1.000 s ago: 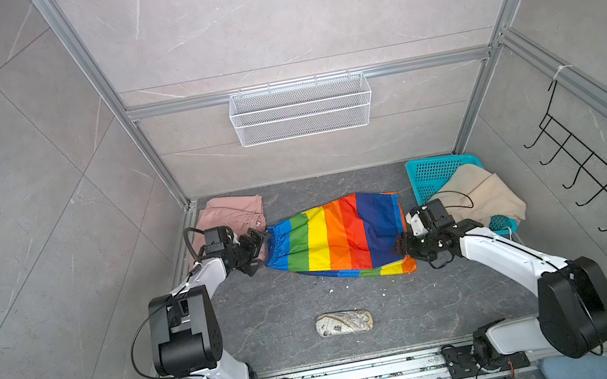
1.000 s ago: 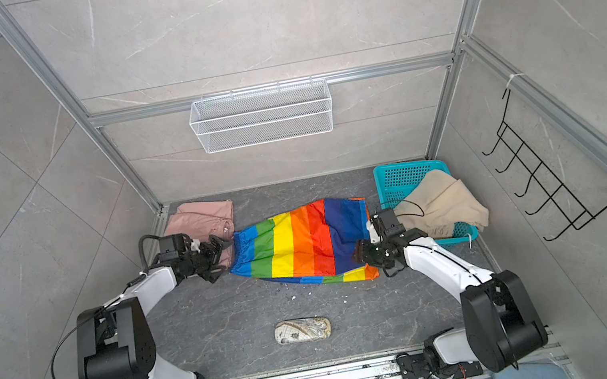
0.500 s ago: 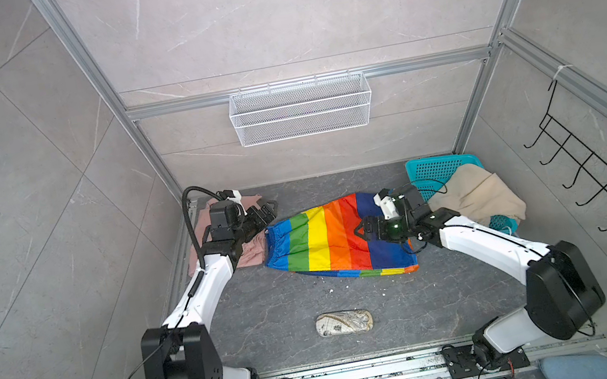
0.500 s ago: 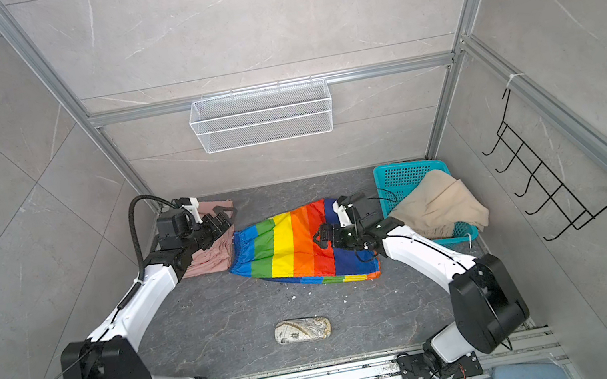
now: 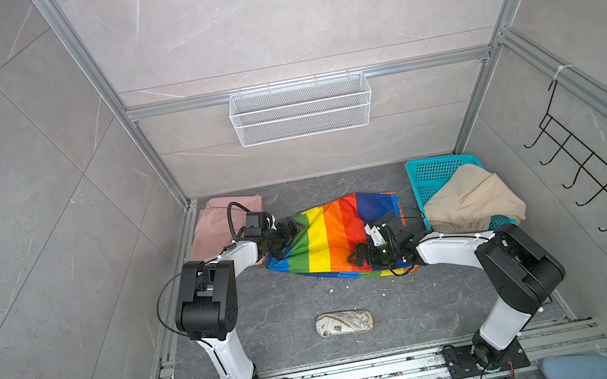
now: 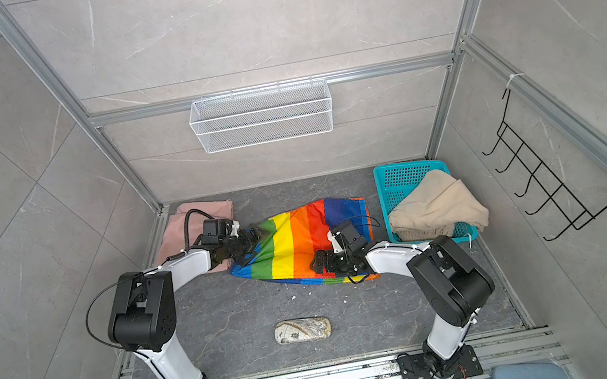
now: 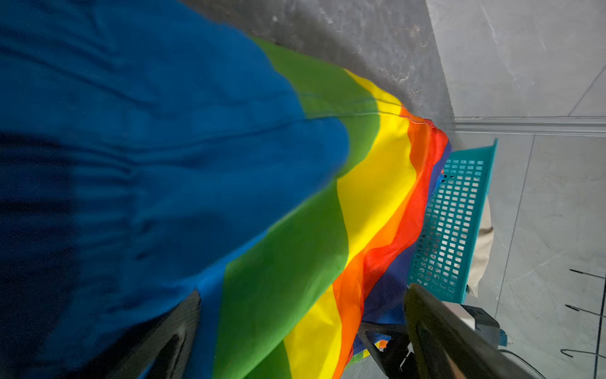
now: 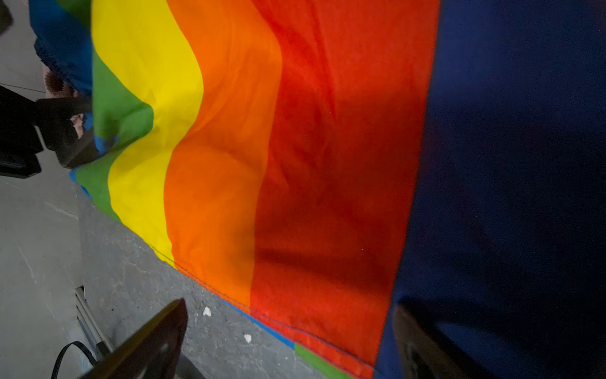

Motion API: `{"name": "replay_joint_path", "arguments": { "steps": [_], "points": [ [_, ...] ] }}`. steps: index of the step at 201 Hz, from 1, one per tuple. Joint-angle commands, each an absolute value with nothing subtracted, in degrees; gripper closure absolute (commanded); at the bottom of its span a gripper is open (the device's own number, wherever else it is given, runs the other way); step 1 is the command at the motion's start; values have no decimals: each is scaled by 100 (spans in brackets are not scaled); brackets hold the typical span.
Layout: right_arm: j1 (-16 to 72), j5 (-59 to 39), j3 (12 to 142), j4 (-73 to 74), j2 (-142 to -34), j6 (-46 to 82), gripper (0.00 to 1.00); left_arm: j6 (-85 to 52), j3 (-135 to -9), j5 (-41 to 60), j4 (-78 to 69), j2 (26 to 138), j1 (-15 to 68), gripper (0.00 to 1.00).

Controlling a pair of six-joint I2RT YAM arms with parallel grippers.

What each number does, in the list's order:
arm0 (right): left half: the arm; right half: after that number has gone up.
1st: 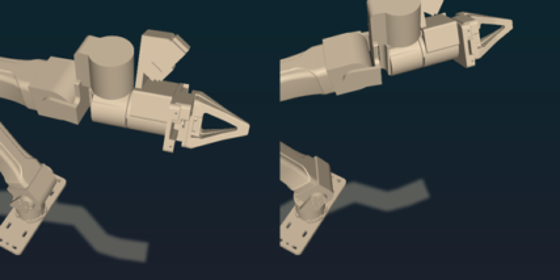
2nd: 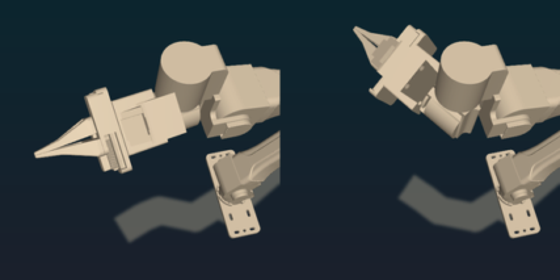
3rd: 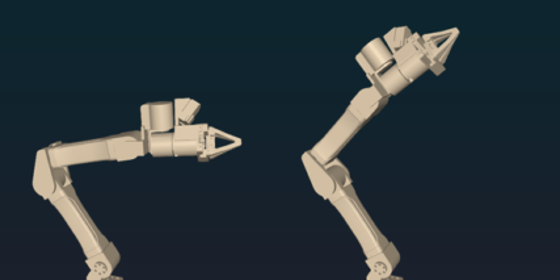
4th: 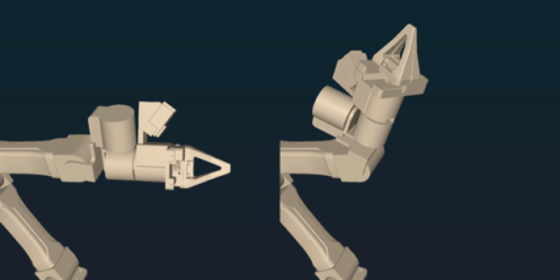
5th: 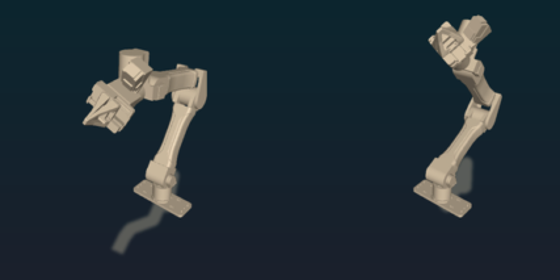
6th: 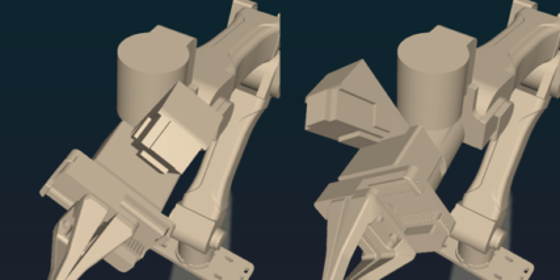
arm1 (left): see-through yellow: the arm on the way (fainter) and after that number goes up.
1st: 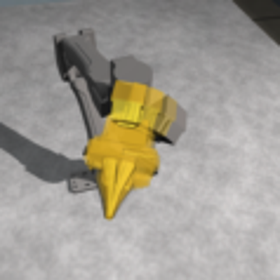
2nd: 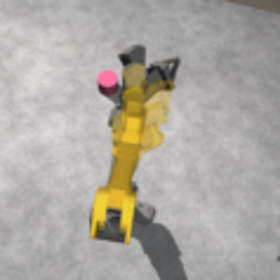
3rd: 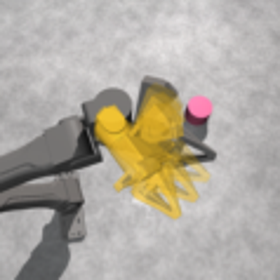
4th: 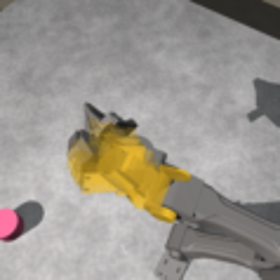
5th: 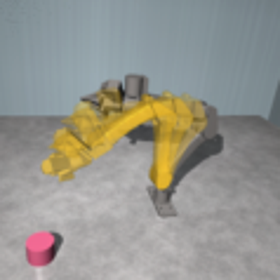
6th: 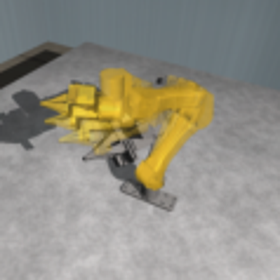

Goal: Fold and stack the shorts

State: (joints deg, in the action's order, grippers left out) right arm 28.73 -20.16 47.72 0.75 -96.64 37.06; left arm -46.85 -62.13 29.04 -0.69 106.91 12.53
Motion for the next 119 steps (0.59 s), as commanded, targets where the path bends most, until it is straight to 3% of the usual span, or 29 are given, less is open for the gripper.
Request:
{"name": "replay_joint_path", "arguments": {
  "steps": [1,47,76,119],
  "points": [
    [2764,-1776,4443,-132,-9620,3491,1,-4807,-5847,2878,-136,10754,1173,1],
    [2101,-1541,4545,-1130,-9129,2919,1,-4853,-4943,2732,-13,9842,1164,1],
    [2245,-1587,5450,-1573,-8732,2892,1,-4833,-5358,2698,344,9150,1183,1],
    [2430,-2116,7043,-211,-10274,3952,1,-5580,-6132,3058,-339,9951,1316,1]
  ]
}}
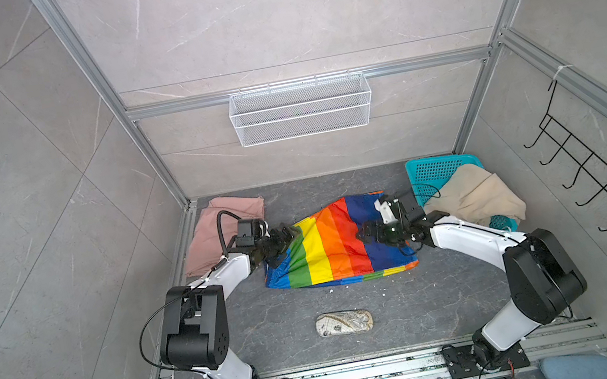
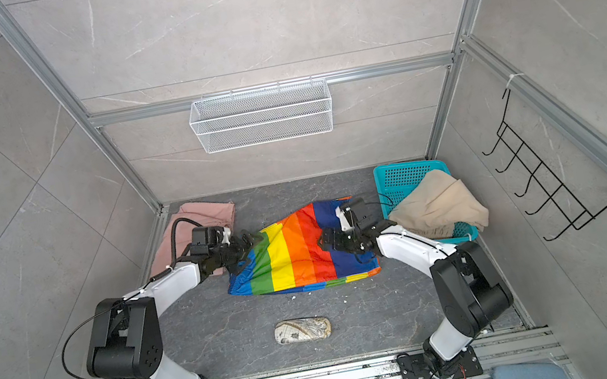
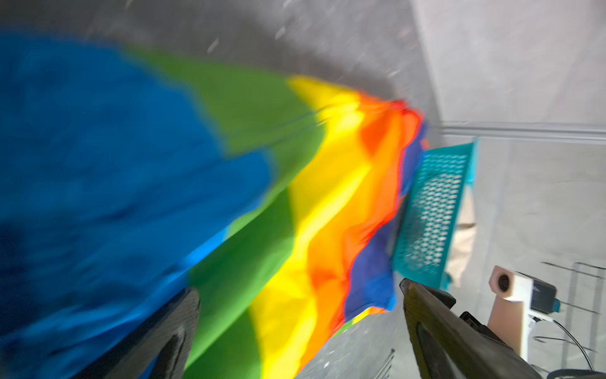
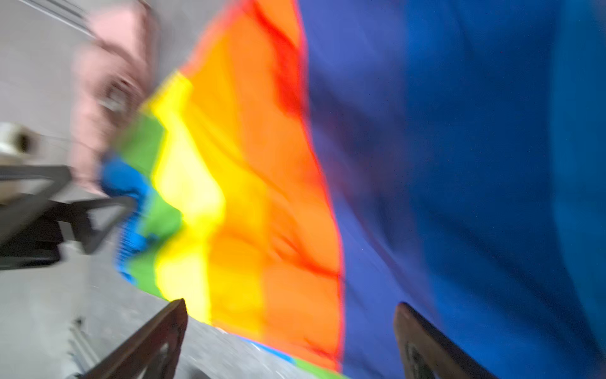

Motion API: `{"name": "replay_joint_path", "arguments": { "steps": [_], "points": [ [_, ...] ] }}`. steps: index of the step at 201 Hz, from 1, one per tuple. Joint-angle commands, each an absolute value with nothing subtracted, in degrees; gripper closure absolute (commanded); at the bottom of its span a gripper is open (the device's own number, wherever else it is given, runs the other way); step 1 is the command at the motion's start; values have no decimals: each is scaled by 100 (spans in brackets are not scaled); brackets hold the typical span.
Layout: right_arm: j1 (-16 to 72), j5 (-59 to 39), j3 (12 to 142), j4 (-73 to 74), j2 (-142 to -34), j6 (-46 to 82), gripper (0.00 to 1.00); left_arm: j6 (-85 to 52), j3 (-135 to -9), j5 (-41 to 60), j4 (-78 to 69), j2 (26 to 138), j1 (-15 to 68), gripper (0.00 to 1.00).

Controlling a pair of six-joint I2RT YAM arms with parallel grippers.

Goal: Fold and stack the shorts

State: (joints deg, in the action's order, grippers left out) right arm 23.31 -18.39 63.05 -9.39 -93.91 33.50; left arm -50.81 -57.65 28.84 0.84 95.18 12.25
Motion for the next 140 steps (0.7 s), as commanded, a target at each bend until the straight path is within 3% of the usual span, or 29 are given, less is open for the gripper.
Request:
{"name": "replay_joint_path", "arguments": {
  "steps": [1,27,61,104,140],
  "points": [
    [2433,-2126,7090,-176,-10331,3971,1,-5585,-6142,3058,-354,9972,1326,0],
    [2570,-2526,8193,416,-11509,4380,1,-5574,-6236,2950,-448,10271,1334,1],
    [2437,-2523,9377,110,-12616,3979,1,-5203,-6027,2760,-182,10439,1162,1],
    [1993,-2442,9929,-680,-13109,3223,1,-4929,-5842,2647,-133,10518,923,1],
    [1627,-2376,9584,-698,-13090,2923,1,-4376,-6180,2213,396,10592,1027,1]
  ]
}}
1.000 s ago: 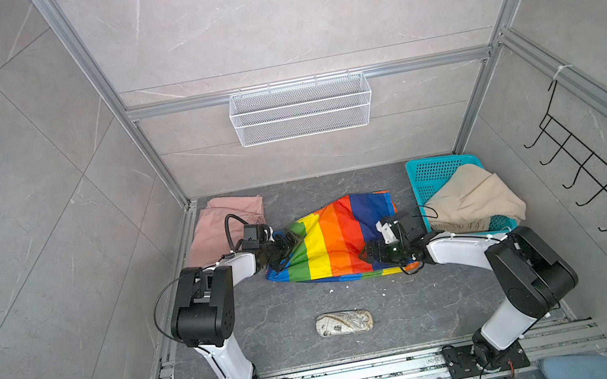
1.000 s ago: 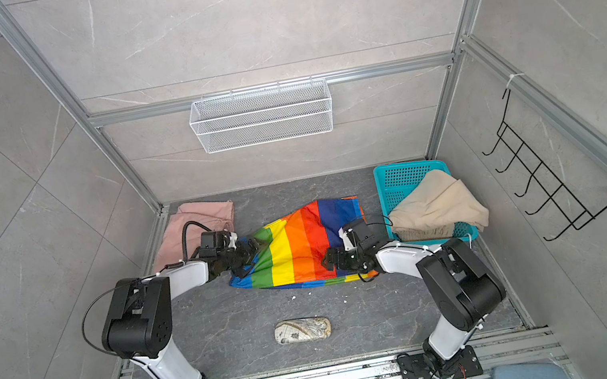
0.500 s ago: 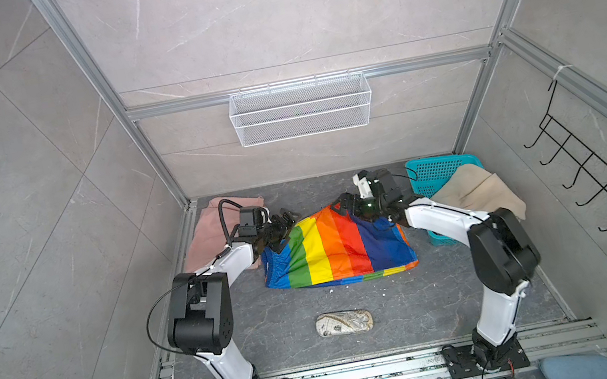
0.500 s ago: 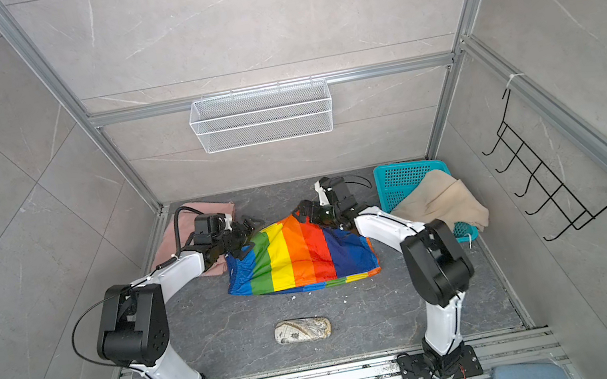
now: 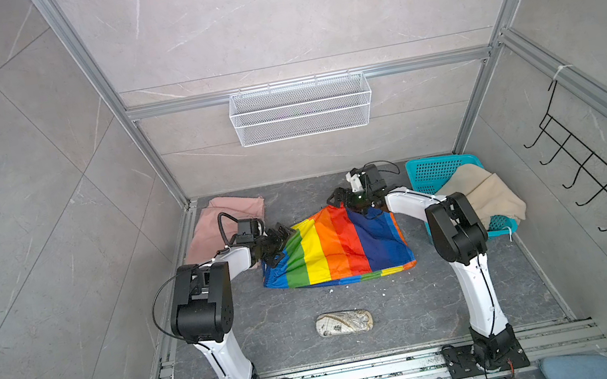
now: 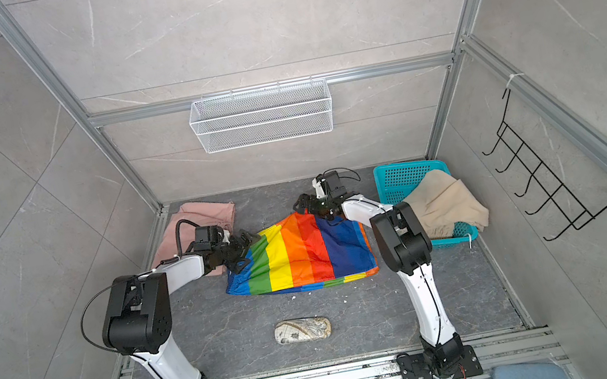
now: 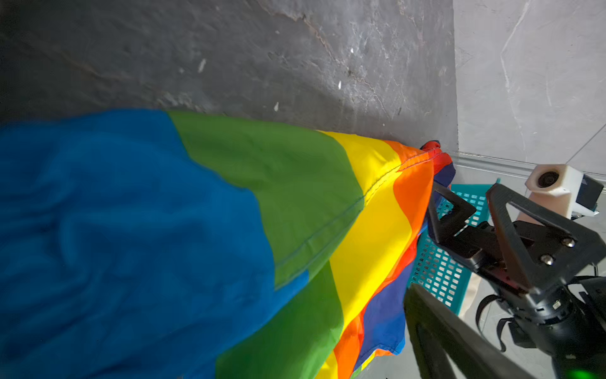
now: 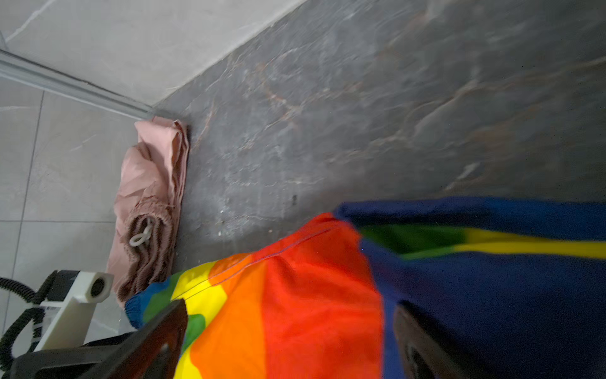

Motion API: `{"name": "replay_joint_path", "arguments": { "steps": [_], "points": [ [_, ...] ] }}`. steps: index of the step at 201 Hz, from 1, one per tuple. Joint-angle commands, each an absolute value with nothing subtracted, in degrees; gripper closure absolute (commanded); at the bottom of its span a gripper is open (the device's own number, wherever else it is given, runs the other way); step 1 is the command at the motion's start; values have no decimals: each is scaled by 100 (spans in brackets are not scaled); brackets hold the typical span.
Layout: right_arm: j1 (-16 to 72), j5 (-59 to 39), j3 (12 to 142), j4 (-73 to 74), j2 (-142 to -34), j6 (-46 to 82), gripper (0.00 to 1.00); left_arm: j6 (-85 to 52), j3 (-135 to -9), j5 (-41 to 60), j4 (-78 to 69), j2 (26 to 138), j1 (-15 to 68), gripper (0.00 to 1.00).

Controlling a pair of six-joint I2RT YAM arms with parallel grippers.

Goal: Fold and stack the shorts

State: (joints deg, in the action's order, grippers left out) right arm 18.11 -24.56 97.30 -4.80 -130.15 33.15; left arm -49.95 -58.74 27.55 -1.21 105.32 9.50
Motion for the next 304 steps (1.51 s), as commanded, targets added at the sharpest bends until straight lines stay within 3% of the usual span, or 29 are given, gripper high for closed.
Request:
{"name": "replay_joint_path", "arguments": {
  "steps": [1,68,132,267,294,304],
  "points": [
    [1627,-2376,9584,-698,-13090,2923,1,-4354,-6206,2205,418,10592,1032,1],
    [1870,-2300,8568,-899,-11330,3032,1,-3503,-7040,1899,2033,9378,1039,1],
    [2465,-2497,6422,-466,-10214,3109,1,-2991,-6026,1258,2840,8611,859,1],
    [2220,-2670,5029,-272,-10001,2892,1,-2944,-5691,428,2566,9519,934,1],
    [2108,-2672,5004,-281,-9987,2865,1,-2923,-5731,566,2501,9745,1027,12],
    [2065,-2694,4981,-266,-9979,2865,1,-2889,-5738,593,2511,9813,1051,20]
  ]
}}
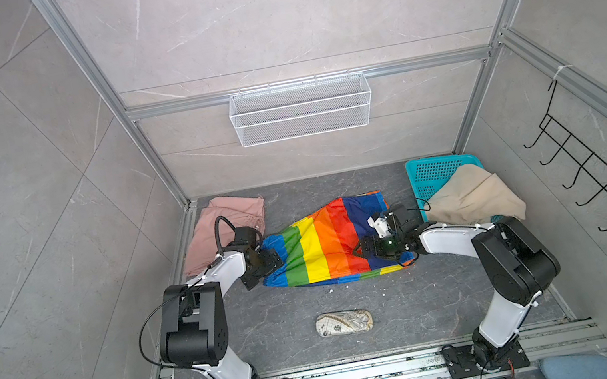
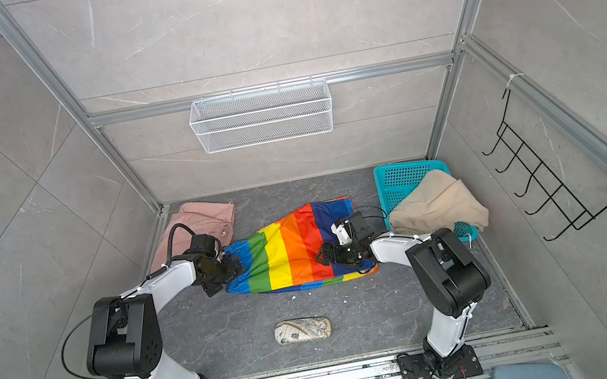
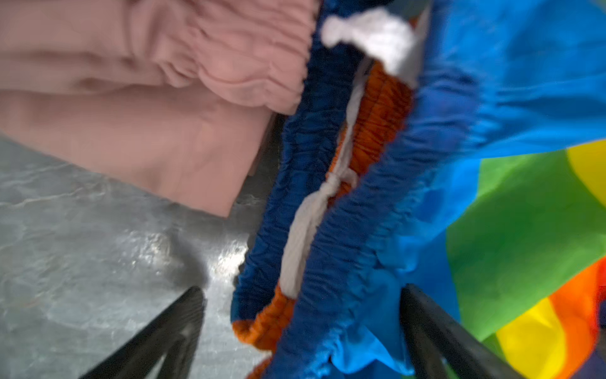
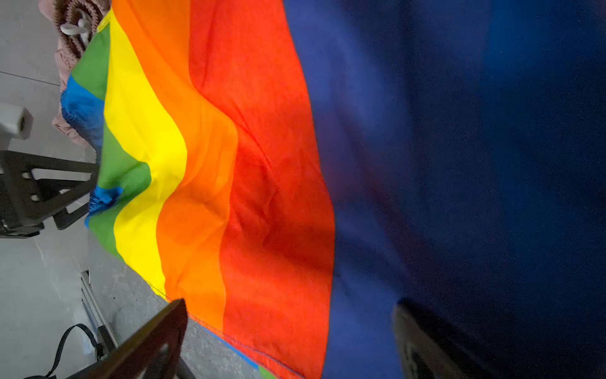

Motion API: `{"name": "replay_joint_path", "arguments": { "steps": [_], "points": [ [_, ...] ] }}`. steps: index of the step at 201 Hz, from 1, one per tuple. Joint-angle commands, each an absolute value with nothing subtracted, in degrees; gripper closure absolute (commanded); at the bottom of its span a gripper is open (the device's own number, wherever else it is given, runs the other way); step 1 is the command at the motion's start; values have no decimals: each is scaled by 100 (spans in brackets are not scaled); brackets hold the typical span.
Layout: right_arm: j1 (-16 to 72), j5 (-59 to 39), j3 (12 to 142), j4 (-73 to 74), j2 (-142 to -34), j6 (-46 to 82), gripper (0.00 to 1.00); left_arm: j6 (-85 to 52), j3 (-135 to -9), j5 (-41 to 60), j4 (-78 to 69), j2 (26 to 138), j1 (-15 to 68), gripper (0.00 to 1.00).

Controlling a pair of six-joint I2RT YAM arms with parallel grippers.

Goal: Fold and stack the shorts

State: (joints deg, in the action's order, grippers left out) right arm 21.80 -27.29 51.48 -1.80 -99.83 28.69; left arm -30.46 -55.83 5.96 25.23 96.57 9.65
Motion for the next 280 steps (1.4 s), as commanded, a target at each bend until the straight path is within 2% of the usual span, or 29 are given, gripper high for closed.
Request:
{"name": "replay_joint_path", "arguments": {
  "steps": [1,31,66,92,106,124,159,201,232,280],
  "points": [
    [2061,-2696,4978,-265,-9978,2865,1,-2886,-5743,595,2517,9824,1053,21],
    [1946,-2767,4904,-237,-10004,2874,1,-2741,-5796,615,2647,9997,1102,52],
    [1907,-2735,4879,-255,-9992,2902,1,-2584,-5974,475,2892,10208,1290,66],
    [1873,-2690,4839,-231,-9957,2960,1,-2450,-6180,416,3124,10079,1389,81],
    [1863,-2683,4834,-244,-9937,2977,1,-2371,-6353,323,3300,9912,1447,85],
    [1837,-2681,4845,-276,-9891,2995,1,-2272,-6627,197,3558,9732,1515,100],
    [1826,-2671,4948,-273,-9419,3491,0,-2219,-7247,-4,3990,9489,1734,100],
    [2168,-2257,5206,773,-9265,5256,0,-2105,-8207,-360,4573,9718,2101,100],
    [2572,-1970,5842,1950,-10156,6736,0,-2042,-8821,-510,4981,9988,2341,100],
    [2826,-1250,7599,2521,-11897,7596,0,-1944,-9048,-560,5115,10022,2433,100]
  ]
}}
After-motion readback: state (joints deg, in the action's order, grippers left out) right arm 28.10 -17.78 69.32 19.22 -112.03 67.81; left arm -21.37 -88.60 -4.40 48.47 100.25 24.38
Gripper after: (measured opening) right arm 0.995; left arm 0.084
